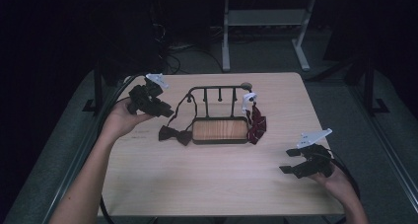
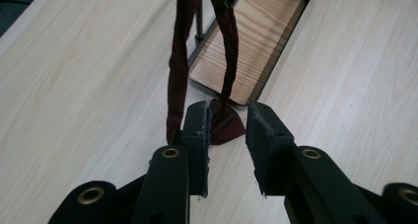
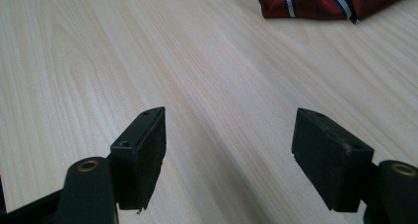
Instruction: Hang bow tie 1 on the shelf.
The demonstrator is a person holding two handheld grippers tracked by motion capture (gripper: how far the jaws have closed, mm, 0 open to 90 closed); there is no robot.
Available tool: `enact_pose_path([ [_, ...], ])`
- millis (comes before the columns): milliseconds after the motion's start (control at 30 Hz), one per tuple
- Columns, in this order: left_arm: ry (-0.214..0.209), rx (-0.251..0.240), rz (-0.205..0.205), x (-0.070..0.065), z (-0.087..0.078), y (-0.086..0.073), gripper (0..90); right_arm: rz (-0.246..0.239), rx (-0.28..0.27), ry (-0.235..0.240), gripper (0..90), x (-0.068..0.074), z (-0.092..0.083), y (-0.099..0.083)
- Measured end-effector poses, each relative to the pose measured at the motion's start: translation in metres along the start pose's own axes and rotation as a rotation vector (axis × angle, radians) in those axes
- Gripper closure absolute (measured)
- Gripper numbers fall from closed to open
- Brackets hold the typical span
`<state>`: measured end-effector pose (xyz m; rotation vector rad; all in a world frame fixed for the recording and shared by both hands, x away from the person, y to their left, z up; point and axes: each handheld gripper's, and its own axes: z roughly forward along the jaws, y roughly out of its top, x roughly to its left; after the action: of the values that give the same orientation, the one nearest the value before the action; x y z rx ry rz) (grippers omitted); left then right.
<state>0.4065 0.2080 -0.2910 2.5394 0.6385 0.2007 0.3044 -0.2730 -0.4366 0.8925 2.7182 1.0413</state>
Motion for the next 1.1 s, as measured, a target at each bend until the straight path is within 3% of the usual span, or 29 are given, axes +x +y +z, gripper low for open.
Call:
enact_pose_path([
  [767, -0.024, -0.015, -0.02, -0.004, 0.012, -0.021, 67.5, 0.01, 0.0, -0.008, 28.5, 0.0, -0.001, -0.001],
  [1100, -0.029, -0.009, -0.006, -0.006, 0.014, -0.028, 65.7, 0.01, 0.0, -0.009, 28.5, 0.0, -0.001, -0.001],
])
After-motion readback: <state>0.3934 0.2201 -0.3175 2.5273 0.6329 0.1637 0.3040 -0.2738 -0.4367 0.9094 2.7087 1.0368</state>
